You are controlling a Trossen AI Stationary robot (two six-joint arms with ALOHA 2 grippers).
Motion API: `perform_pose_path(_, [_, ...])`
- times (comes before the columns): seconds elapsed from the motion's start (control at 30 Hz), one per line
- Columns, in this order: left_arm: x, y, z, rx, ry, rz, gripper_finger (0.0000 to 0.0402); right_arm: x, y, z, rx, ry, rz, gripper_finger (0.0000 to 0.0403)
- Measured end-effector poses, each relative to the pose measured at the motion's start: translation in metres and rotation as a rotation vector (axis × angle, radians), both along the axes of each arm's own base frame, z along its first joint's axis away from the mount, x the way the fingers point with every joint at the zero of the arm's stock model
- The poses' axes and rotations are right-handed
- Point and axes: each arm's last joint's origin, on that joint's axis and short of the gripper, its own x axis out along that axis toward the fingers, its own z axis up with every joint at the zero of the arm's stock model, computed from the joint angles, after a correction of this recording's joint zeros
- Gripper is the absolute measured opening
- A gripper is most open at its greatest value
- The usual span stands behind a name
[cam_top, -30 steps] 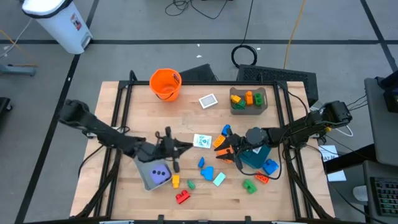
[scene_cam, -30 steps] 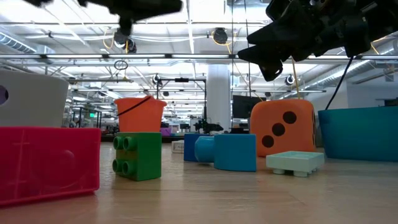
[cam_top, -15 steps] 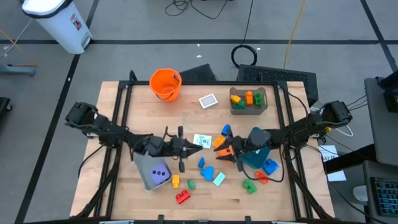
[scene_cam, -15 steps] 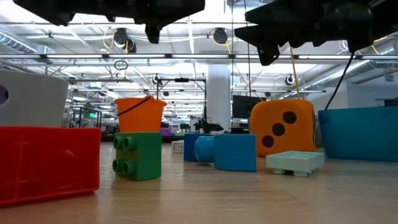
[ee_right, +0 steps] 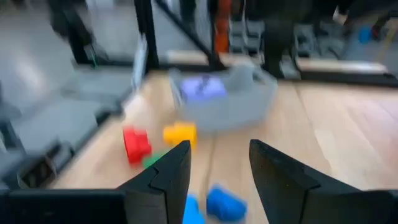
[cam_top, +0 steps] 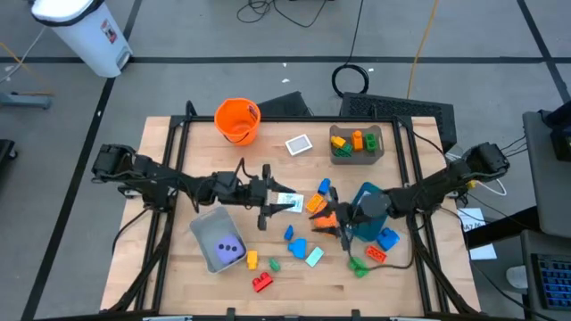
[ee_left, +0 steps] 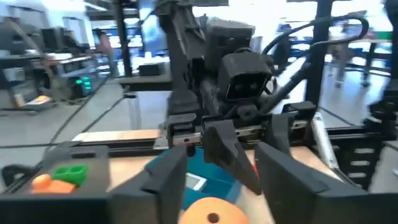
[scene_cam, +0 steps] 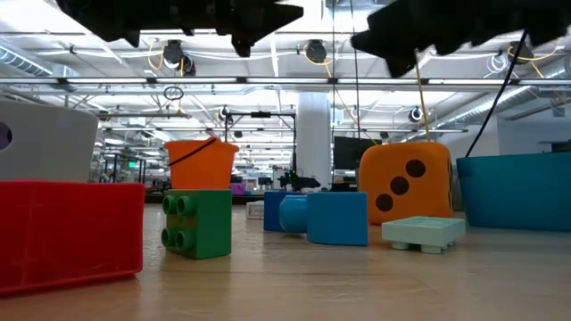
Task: Pick & Place Toys
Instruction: Put the blue game piece into the black bin
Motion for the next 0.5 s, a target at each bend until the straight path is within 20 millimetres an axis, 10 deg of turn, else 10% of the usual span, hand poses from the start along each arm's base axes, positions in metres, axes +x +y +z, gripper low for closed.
perform_pose_path(0.27, [-0.003,-0.020,0.000,0.002,0.016,-0.129,0.0285,-0.021,0.059,0.033,-0.149,0.318,-0.102,0.0155])
perform_pose_path(0.5, [-0.007,-0.039,-0.009,0.013,0.110,-0.182,0.0291,-0.036,0.072,0.042,0.001,0.452,-0.203,0.0155])
